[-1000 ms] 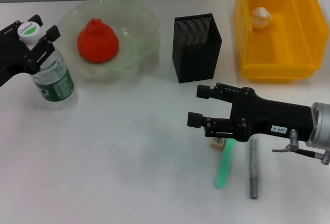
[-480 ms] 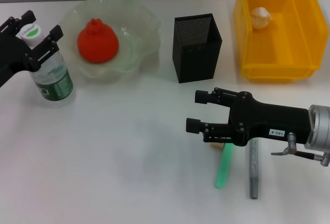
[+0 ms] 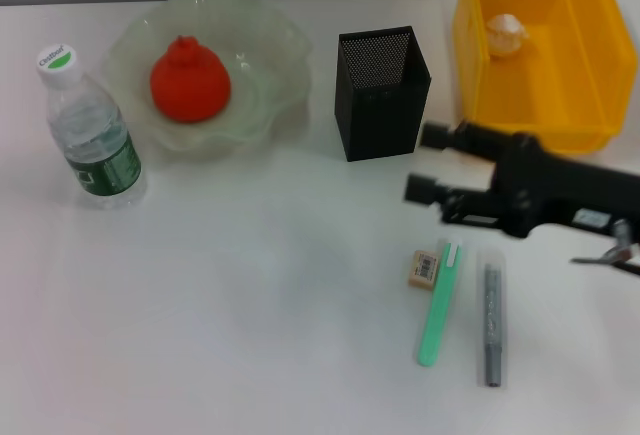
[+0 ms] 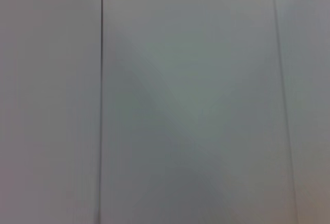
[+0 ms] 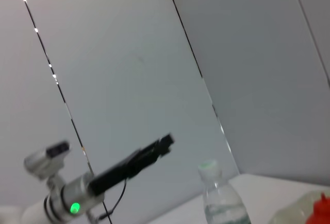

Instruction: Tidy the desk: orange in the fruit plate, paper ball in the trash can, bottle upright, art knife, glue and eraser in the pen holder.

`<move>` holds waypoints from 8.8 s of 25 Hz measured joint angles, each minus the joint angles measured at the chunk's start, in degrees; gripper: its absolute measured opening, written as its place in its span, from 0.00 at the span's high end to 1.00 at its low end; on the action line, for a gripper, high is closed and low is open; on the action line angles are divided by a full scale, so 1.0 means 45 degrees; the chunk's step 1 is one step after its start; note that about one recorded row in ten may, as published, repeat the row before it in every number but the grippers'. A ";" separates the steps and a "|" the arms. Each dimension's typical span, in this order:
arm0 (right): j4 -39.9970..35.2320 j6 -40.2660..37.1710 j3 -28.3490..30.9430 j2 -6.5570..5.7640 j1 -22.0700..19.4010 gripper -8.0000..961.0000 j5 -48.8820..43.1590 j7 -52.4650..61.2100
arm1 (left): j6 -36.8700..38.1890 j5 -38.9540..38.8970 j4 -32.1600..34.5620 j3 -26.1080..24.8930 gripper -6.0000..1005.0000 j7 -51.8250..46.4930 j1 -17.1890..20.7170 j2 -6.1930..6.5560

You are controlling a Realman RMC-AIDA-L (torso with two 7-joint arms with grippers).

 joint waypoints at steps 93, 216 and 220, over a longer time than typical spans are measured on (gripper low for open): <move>-0.8261 0.1271 -0.7214 0.0218 0.3363 0.78 -1.5347 2.0131 | 0.0440 0.4420 -0.1647 0.3123 0.22 0.1355 -0.1518 -0.0062; -0.6907 0.2506 -0.8072 0.0237 0.4556 0.54 -1.4820 2.0078 | 0.1485 0.5104 -0.1122 0.3811 0.22 0.0379 -0.1271 -0.0002; -0.6770 0.2561 -0.8070 0.0236 0.4574 0.64 -1.4800 2.0079 | 0.1435 0.5104 -0.1142 0.3810 0.22 0.0378 -0.1271 -0.0002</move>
